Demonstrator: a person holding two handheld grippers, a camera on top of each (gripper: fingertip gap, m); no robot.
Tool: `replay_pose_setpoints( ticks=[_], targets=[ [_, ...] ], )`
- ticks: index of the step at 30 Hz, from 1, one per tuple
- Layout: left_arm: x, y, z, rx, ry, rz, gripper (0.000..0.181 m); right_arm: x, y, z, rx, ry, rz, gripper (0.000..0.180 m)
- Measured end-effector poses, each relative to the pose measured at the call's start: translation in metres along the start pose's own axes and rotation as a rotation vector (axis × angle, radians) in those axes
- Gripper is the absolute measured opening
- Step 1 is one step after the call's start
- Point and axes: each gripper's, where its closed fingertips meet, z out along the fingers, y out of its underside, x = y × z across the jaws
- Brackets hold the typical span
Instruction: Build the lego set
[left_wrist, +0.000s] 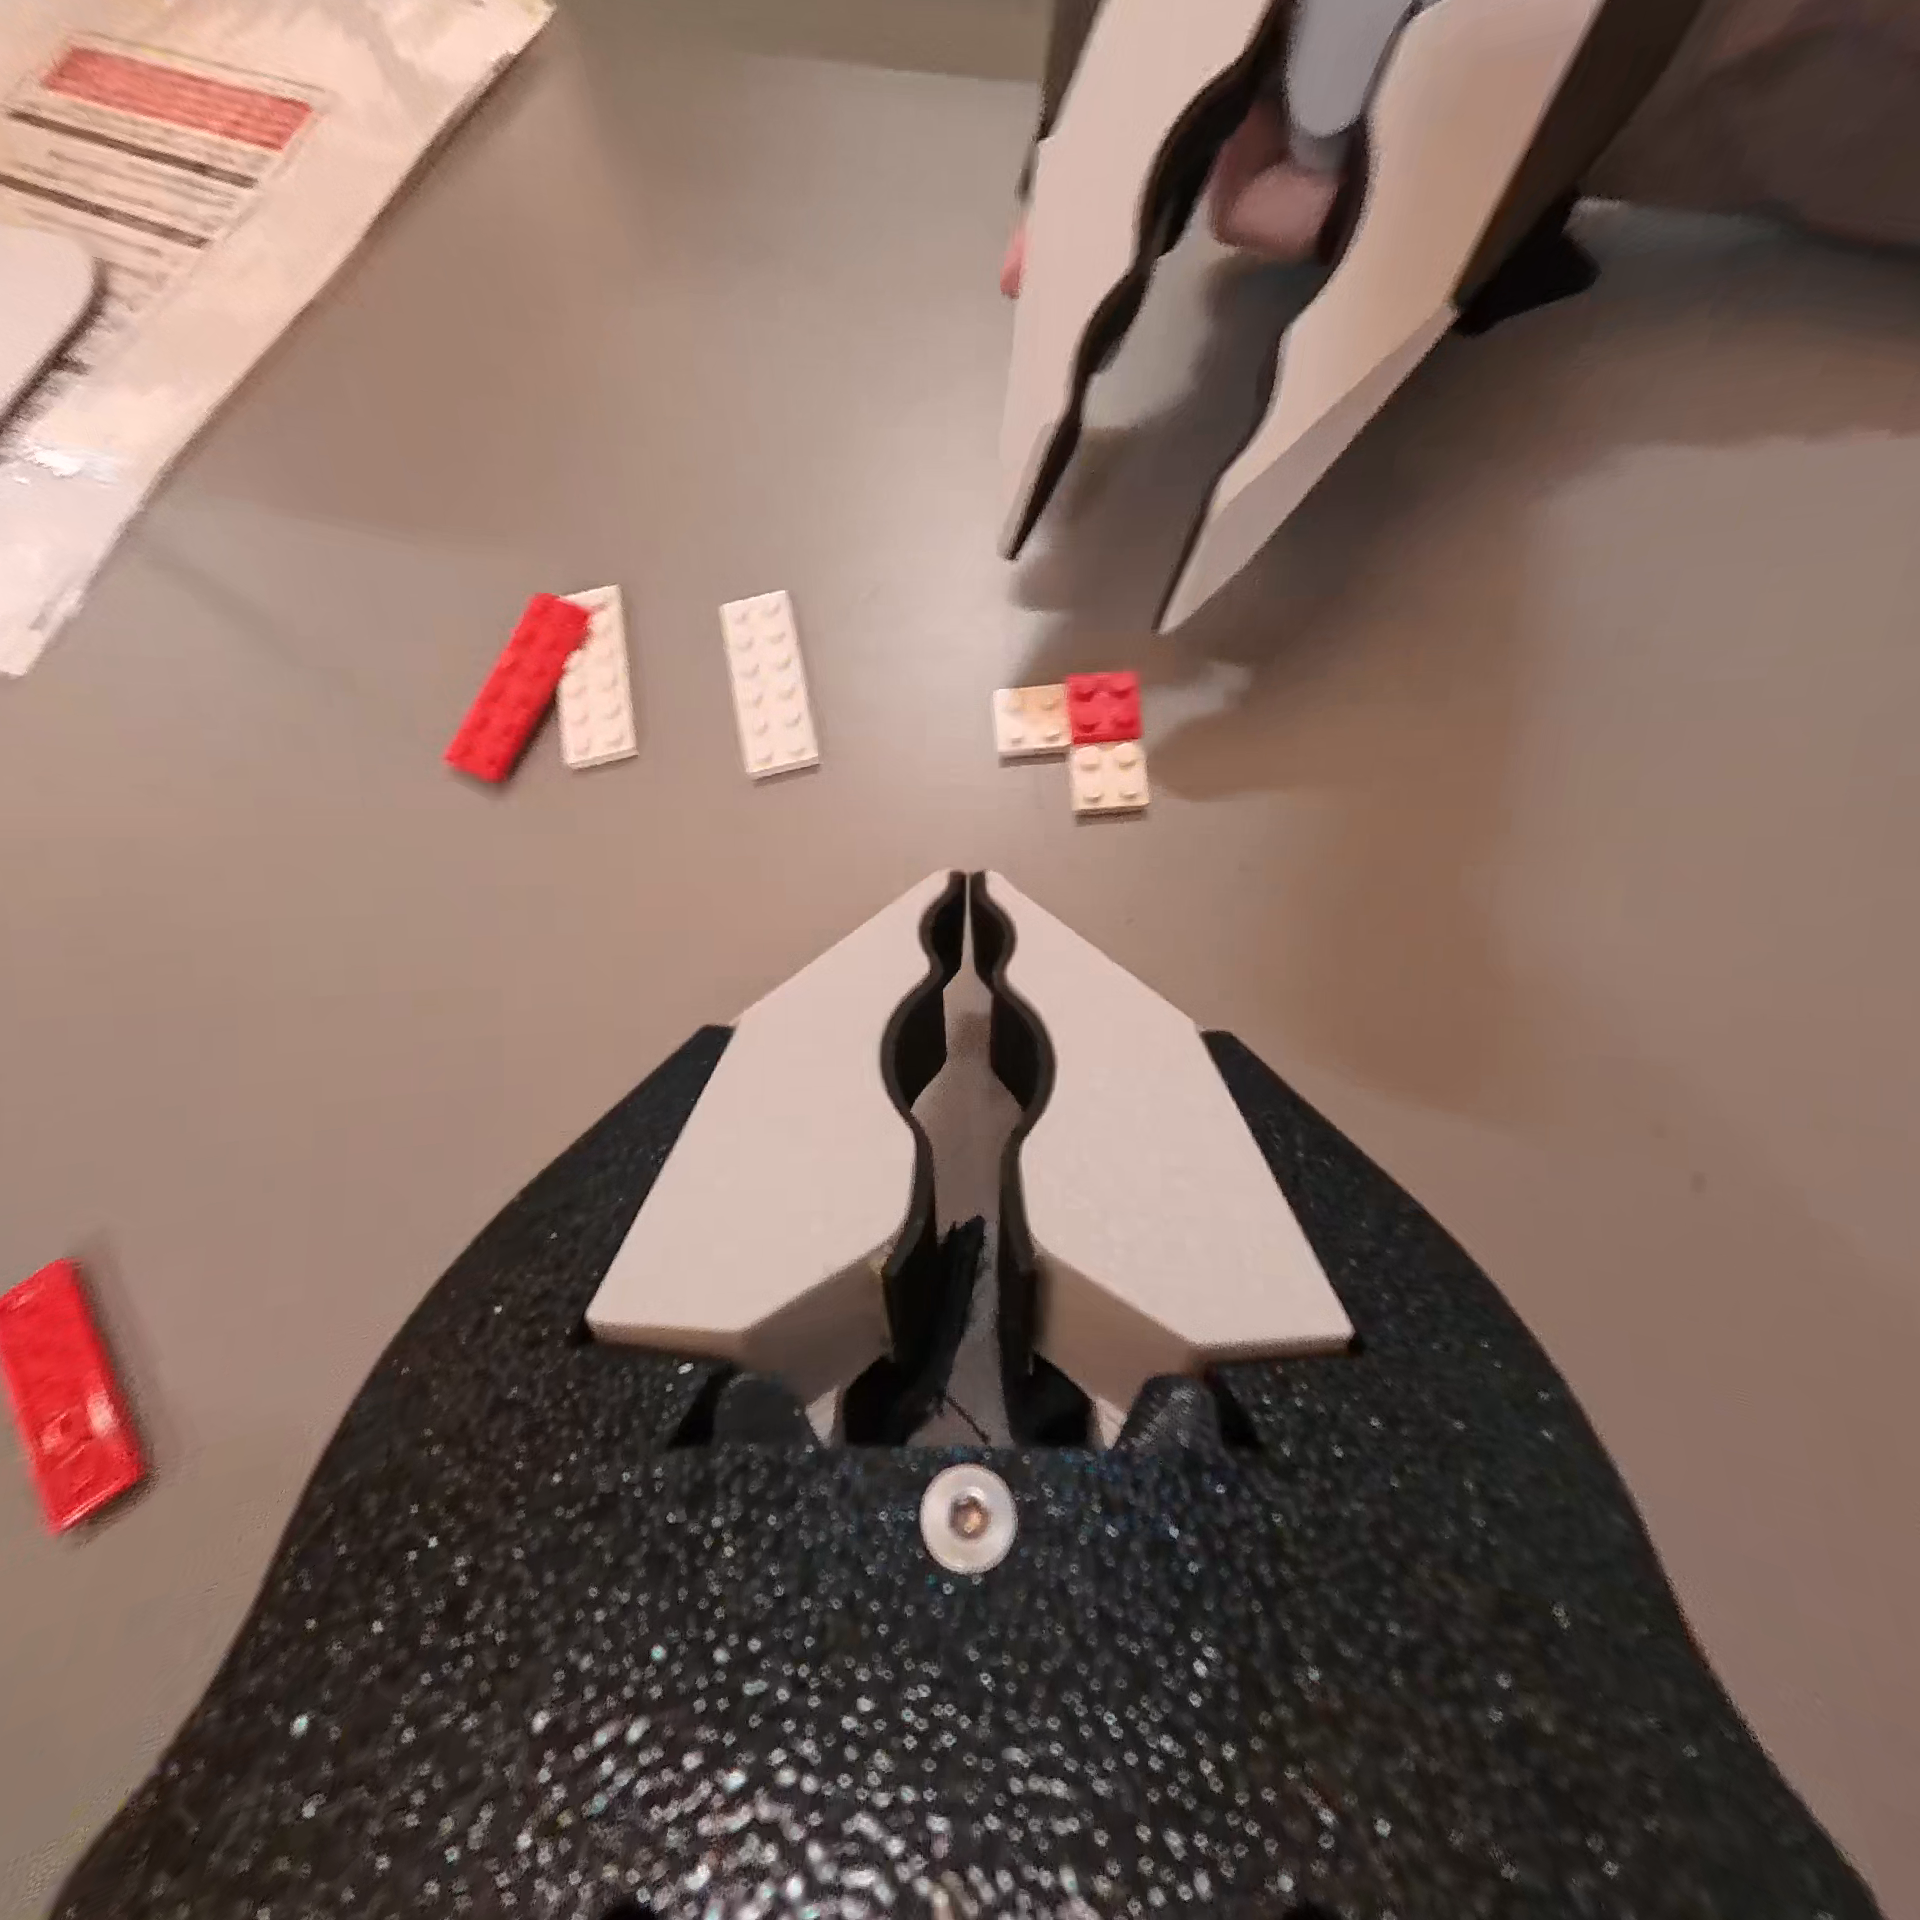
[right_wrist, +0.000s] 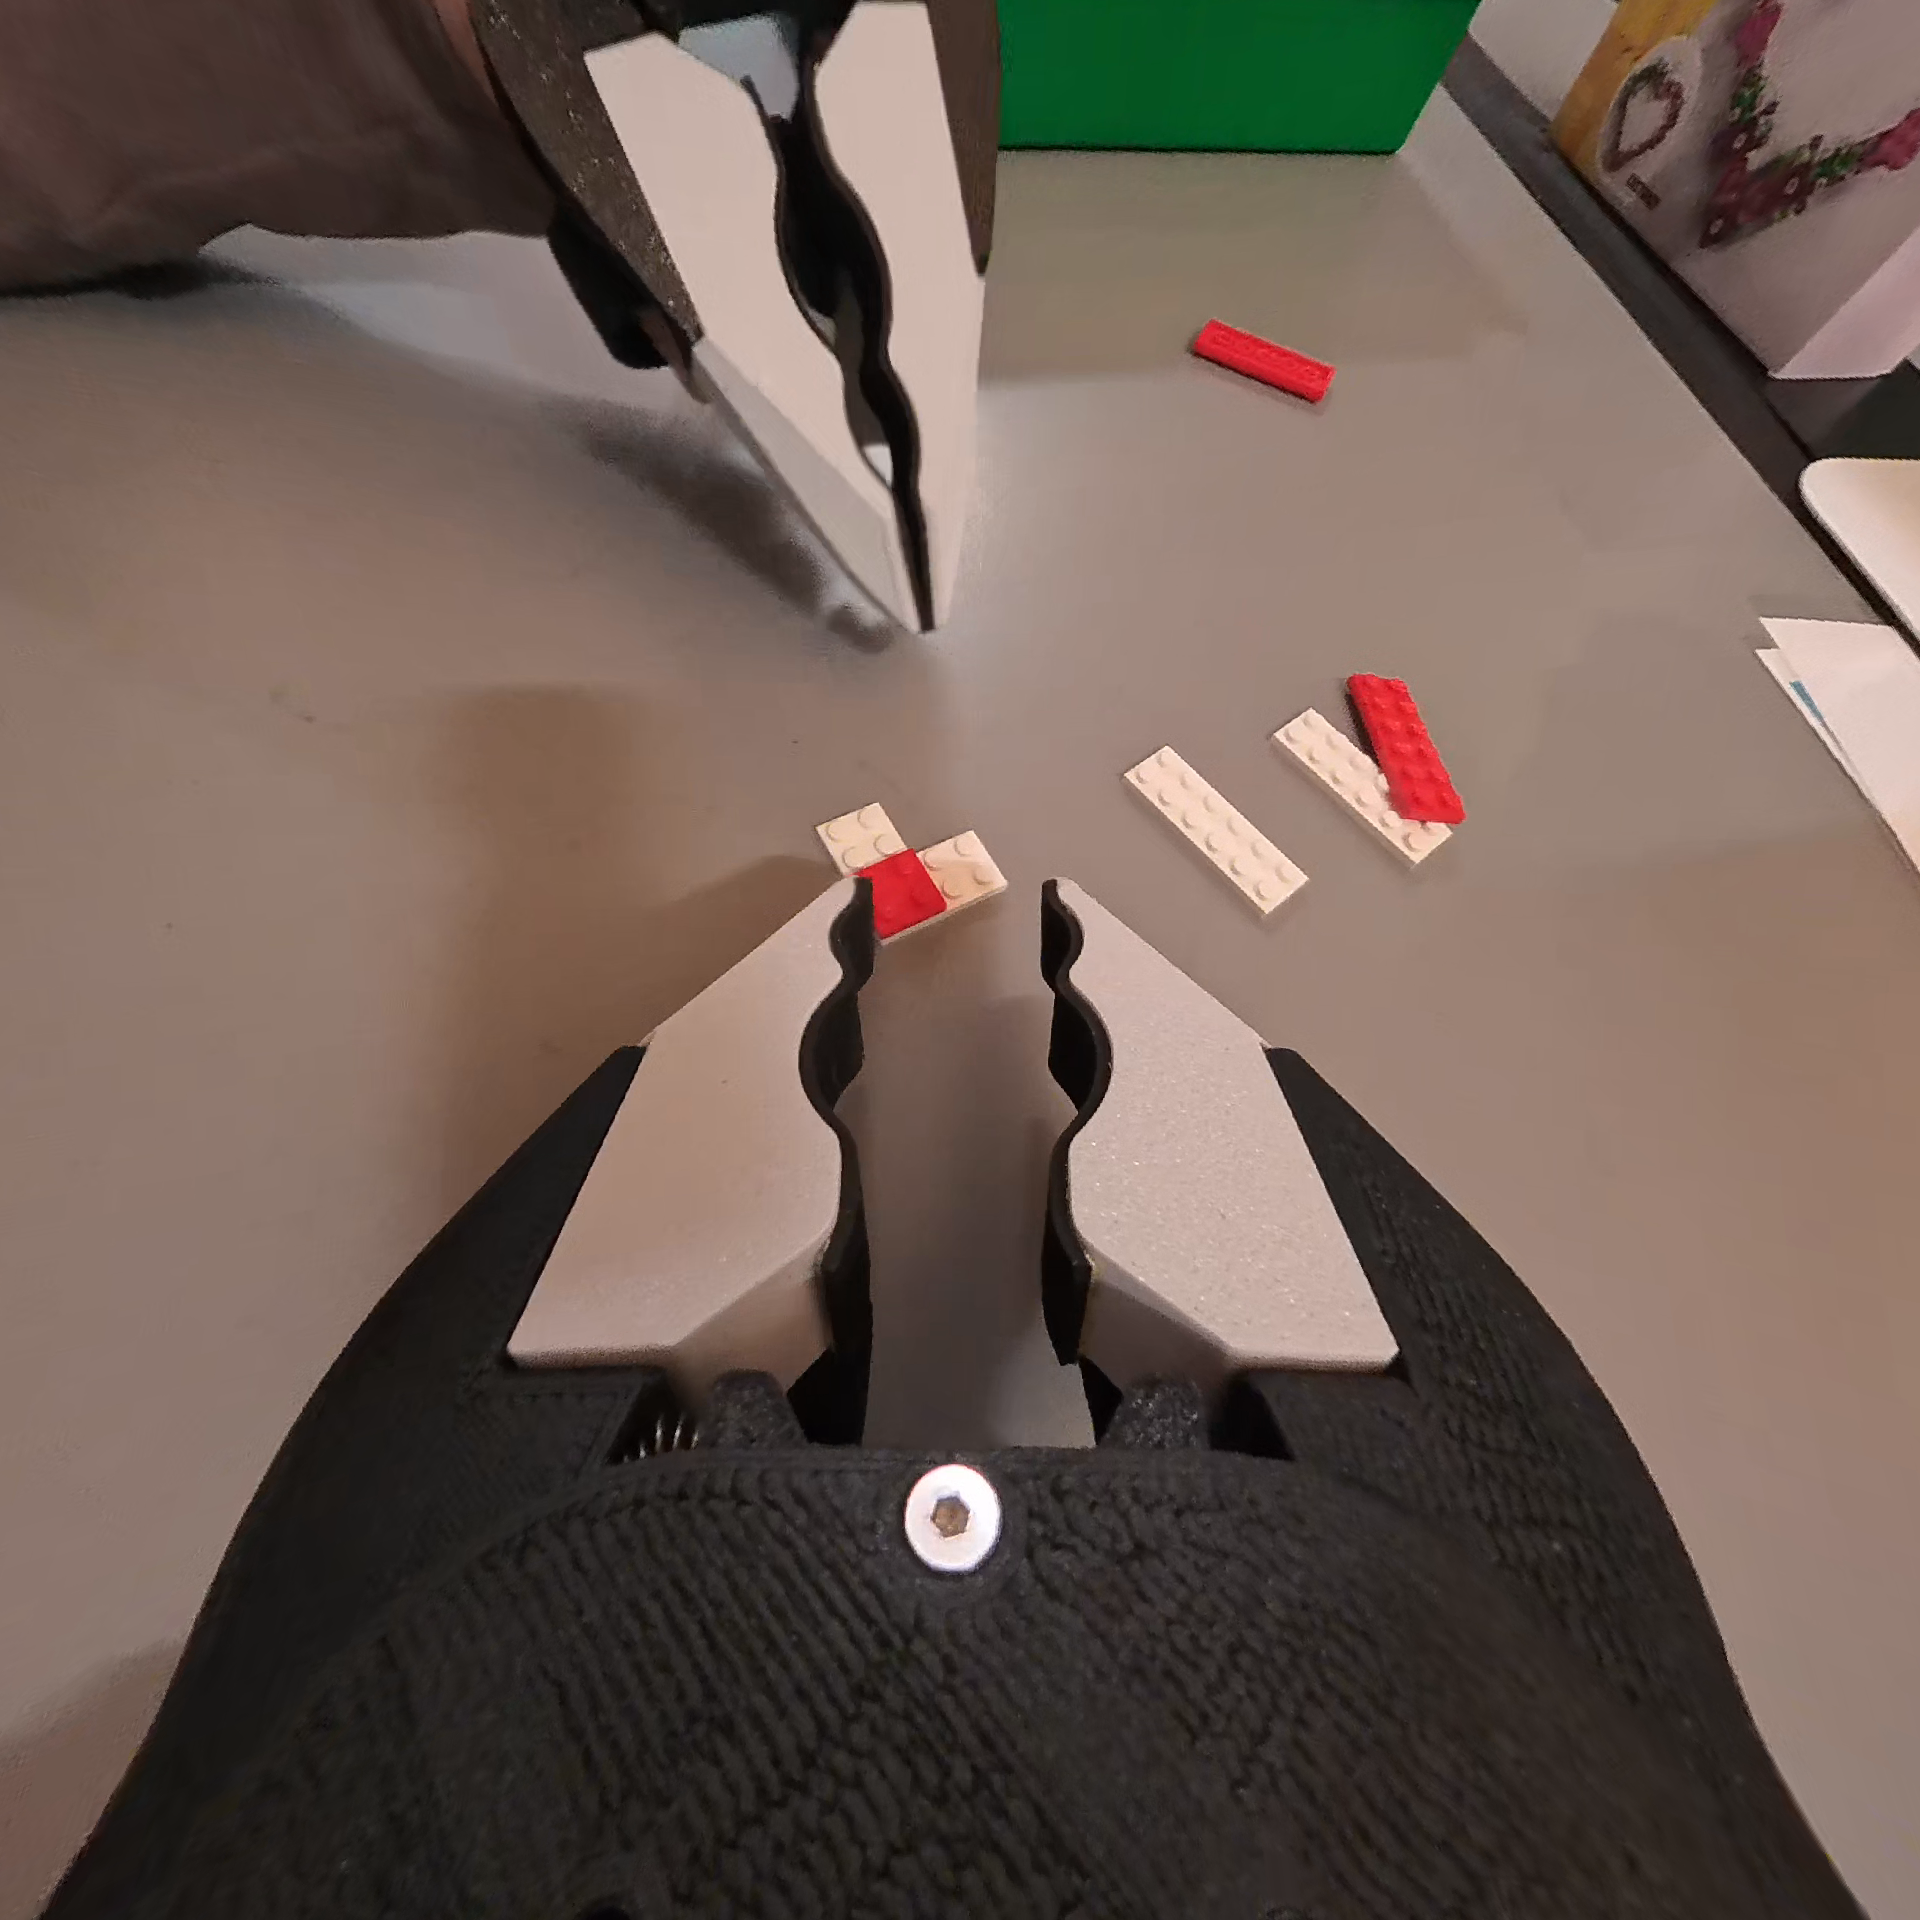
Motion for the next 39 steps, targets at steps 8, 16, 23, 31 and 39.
replay_pose_setpoints(
  ticks=[8, 16, 23, 31, 39],
  targets=[
    [0.03, -0.013, 0.004, 0.053, 0.089, 0.046, 0.016, -0.01, 0.007, 0.015, -0.088, -0.175, -0.111, 0.048],
    [0.034, -0.023, 0.001, 0.154, 0.093, 0.105, 0.02, -0.007, 0.01, 0.027, -0.145, -0.293, -0.138, 0.031],
    [0.037, -0.032, 0.014, 0.181, -0.092, 0.476, 0.049, -0.003, 0.005, 0.021, -0.1, -0.353, 0.006, 0.023],
    [0.022, -0.021, 0.033, 0.087, -0.272, 0.72, 0.03, 0.0, 0.0, 0.013, -0.036, -0.384, 0.081, 0.014],
    [0.013, -0.028, 0.039, 0.107, -0.388, 0.815, 0.003, 0.0, -0.012, 0.009, 0.041, -0.403, 0.13, 0.009]
  ],
)
